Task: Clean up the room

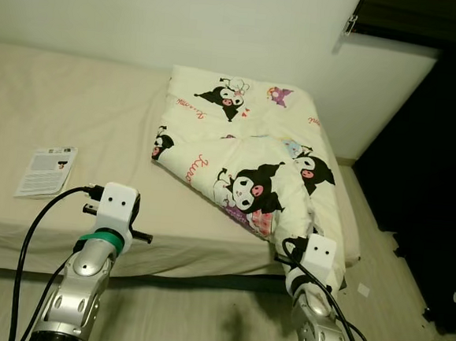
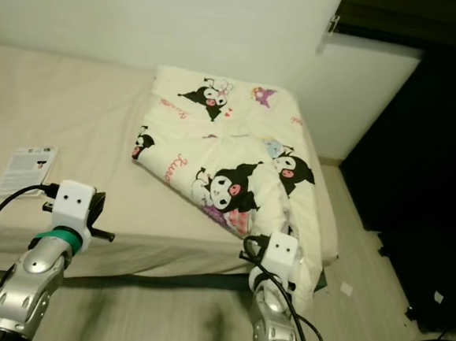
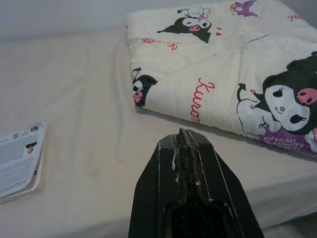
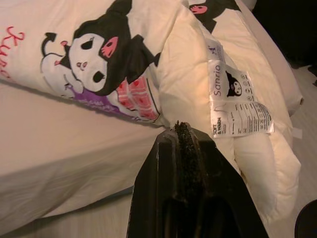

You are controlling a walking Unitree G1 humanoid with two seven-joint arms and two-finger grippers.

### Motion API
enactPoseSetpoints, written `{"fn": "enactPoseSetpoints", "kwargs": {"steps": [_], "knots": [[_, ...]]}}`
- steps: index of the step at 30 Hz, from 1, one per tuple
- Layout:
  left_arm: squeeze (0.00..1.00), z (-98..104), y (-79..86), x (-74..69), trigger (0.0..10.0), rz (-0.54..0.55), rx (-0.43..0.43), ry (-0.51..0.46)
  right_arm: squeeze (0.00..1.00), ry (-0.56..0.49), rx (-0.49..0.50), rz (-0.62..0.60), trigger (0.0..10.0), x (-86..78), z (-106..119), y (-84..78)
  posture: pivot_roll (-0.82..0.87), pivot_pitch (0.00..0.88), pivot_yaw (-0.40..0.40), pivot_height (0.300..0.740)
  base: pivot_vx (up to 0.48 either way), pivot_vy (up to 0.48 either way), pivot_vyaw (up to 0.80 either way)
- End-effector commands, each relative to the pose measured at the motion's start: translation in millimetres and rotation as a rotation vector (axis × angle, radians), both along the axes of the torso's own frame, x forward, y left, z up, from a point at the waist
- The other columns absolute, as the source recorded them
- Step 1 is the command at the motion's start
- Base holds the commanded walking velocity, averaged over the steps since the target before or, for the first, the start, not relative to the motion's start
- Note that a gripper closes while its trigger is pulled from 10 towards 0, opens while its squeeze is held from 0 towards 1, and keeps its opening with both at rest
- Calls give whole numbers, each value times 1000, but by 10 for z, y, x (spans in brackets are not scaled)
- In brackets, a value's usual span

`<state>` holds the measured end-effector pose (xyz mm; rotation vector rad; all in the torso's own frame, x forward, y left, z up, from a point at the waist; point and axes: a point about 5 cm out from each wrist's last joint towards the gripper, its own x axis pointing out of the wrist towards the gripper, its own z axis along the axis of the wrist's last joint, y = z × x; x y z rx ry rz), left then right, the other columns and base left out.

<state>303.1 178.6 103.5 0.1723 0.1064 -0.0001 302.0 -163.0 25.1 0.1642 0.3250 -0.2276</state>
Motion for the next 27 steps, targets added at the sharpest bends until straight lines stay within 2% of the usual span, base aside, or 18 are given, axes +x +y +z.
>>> {"fn": "enactPoseSetpoints", "kwargs": {"steps": [1,21,25,27], "knots": [[0,-51,-6,-25,10000,-1,-7,26,0,15,8,-27,10000,-43,-49,-44,154,0,-34,740,368,0,0],[0,-39,-11,-7,10000,-12,-4,27,0,25,-9,-28,10000,-52,-64,-49,155,0,-28,740,376,0,0],[0,-36,-11,-7,10000,-11,-4,25,0,30,-15,-22,10000,-49,-67,-42,155,0,-28,740,373,0,666],[0,-30,-12,-2,10000,-12,-4,24,0,27,19,-35,10000,-50,-73,-30,156,0,-29,740,373,0,400]]}}
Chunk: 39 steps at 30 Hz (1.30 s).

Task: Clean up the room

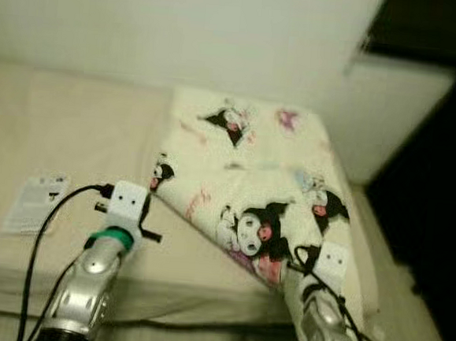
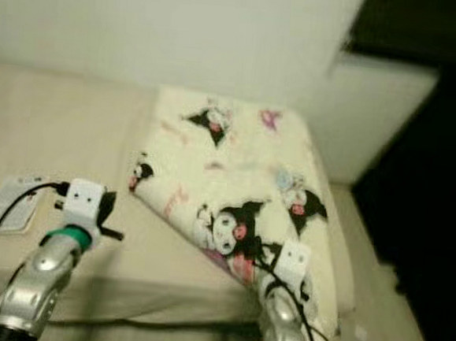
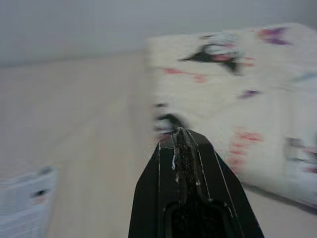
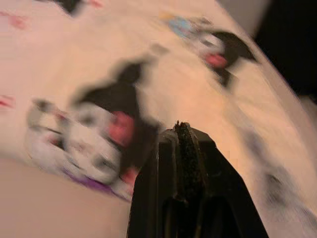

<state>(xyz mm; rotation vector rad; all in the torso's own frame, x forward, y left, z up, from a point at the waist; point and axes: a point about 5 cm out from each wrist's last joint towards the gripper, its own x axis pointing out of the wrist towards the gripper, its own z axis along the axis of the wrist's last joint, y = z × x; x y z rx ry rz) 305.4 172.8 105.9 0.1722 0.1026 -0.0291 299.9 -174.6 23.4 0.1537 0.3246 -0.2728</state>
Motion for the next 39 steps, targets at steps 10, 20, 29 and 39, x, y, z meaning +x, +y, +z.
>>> {"fn": "enactPoseSetpoints", "kwargs": {"steps": [10,20,29,39], "knots": [[0,-52,6,-7,10000,-7,13,22,0,26,40,5,10000,-18,-57,74,155,0,-32,740,279,0,0],[0,-66,-3,7,10000,-9,49,27,0,27,41,0,10000,-2,-50,70,155,0,-34,740,0,0,0],[0,-63,-20,20,10000,-27,74,24,0,32,44,-9,10000,10,-49,59,156,0,-37,740,0,0,0],[0,-69,-36,30,10000,-35,75,21,0,33,45,-12,10000,26,-42,47,155,0,-42,740,0,0,0]]}}
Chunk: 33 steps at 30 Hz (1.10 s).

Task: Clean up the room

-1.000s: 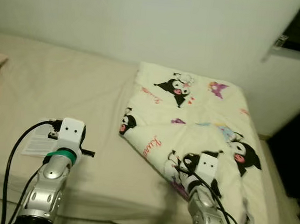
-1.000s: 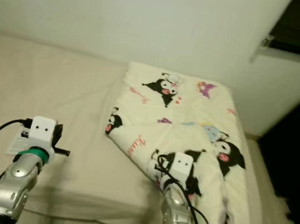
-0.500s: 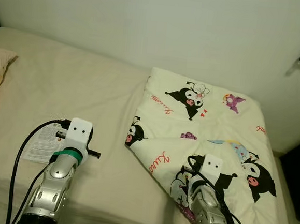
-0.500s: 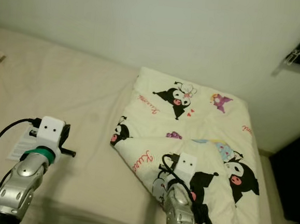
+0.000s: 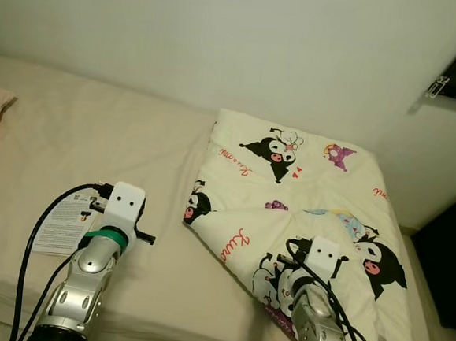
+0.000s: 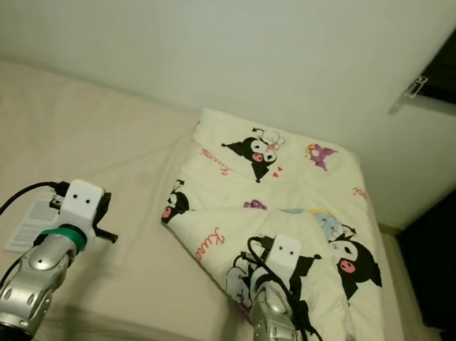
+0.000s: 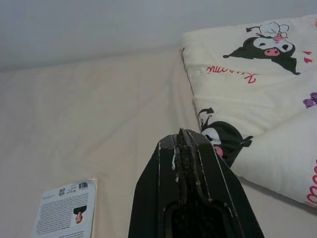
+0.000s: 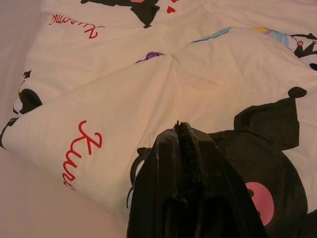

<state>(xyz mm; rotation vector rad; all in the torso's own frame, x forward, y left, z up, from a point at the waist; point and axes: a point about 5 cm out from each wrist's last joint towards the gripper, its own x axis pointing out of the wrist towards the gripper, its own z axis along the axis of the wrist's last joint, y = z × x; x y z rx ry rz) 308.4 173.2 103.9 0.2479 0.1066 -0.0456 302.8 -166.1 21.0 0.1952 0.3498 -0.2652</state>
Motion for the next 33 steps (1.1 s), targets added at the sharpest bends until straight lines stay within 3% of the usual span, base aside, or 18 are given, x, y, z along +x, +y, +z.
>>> {"fn": "enactPoseSetpoints", "kwargs": {"steps": [1,6,33], "knots": [[0,-50,-41,2,10000,-14,2,17,0,15,0,-14,10000,-1,-18,-39,155,0,-42,740,0,0,0],[0,-38,-44,12,10000,-17,4,13,0,14,-2,-13,10000,7,-11,-39,154,0,-44,740,0,0,0],[0,-52,-39,16,10000,-1,-16,13,0,9,-16,6,10000,39,12,-31,150,0,-55,740,0,-319,0]]}}
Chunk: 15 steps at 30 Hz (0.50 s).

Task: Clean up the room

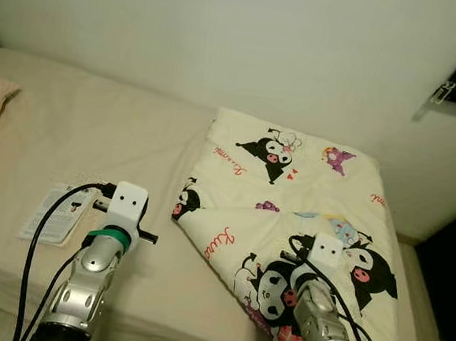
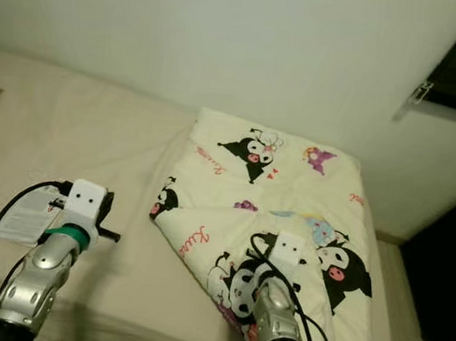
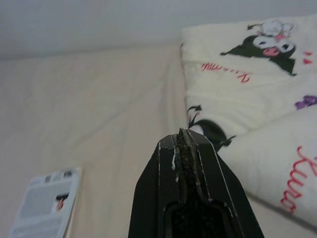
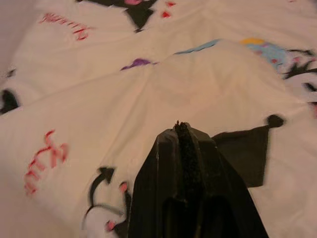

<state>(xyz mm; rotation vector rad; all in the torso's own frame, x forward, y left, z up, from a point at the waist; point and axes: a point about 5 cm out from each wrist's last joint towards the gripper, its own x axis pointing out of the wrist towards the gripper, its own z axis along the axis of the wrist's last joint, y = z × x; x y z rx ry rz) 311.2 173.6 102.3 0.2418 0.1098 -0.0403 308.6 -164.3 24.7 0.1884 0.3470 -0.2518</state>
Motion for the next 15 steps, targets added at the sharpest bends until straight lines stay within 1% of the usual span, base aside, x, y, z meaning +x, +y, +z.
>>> {"fn": "enactPoseSetpoints", "kwargs": {"steps": [1,3,4,5,6,9,15], "knots": [[0,-36,-42,-12,10000,-6,-10,10,0,13,-11,-8,10000,-19,-25,-49,150,0,-55,740,0,-300,0],[0,-38,-44,-13,10000,-3,-15,11,0,13,-12,-8,10000,-19,-25,-54,149,0,-57,740,0,0,0],[0,-63,-20,-12,10000,31,-75,37,0,14,-13,-7,10000,-21,-28,-56,149,0,-57,740,0,0,0],[0,-63,-20,-12,10000,31,-75,37,0,14,-13,-7,10000,-21,-28,-56,149,0,-57,740,0,0,0],[0,-67,-1,-11,10000,46,-99,40,0,15,-14,-6,10000,-22,-29,-54,149,0,-57,740,0,0,0],[0,-69,7,-16,10000,54,-120,43,0,15,-15,-4,10000,-22,-29,-54,147,0,-60,740,0,480,0],[0,-72,9,-36,10000,59,-130,42,0,17,-23,4,10000,-27,-32,-63,145,0,-71,740,0,480,0]]}}
